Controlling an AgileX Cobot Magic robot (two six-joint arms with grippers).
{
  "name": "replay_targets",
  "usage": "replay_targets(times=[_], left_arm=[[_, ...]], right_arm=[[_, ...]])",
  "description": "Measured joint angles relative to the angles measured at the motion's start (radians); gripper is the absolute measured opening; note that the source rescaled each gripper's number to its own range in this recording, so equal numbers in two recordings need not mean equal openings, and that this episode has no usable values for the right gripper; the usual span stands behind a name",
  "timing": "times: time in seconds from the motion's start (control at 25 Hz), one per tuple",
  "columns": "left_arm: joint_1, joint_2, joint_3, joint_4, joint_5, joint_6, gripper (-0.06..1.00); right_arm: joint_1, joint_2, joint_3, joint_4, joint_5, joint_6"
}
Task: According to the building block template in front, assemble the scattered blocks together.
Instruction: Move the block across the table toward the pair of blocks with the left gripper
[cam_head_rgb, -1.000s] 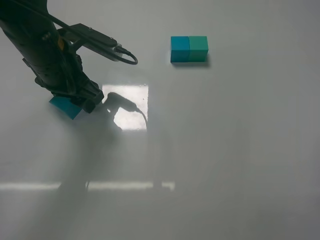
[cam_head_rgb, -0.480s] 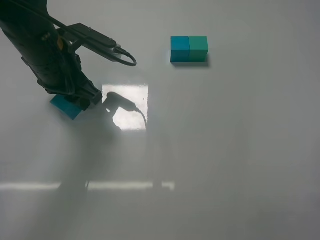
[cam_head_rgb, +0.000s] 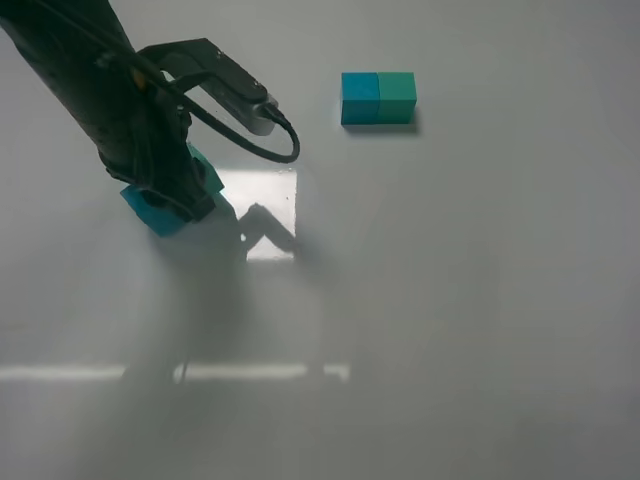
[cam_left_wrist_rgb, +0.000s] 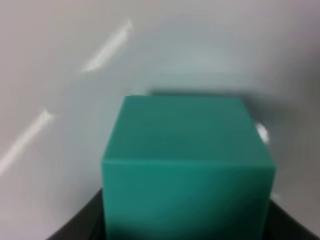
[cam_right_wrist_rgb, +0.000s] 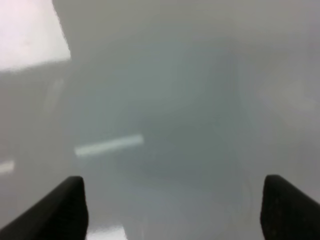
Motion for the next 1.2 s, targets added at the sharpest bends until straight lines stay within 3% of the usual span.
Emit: replay_targets(times=[0.6,1.0,1.2], left_arm=[[-0.21,0.059,-0.101,0.004,0.001,0.215,0.0],[-0.312,0.206,-0.204,0.031,0.001,0.236,0.0],[-0.324,0.251,-0.245,0.06,0.001,0.255,0.0]], right_arm=[[0.0,0.0,0.0,0.0,0.0,0.0],[0.0,0.0,0.0,0.0,0.0,0.0],[0.0,0.0,0.0,0.0,0.0,0.0]])
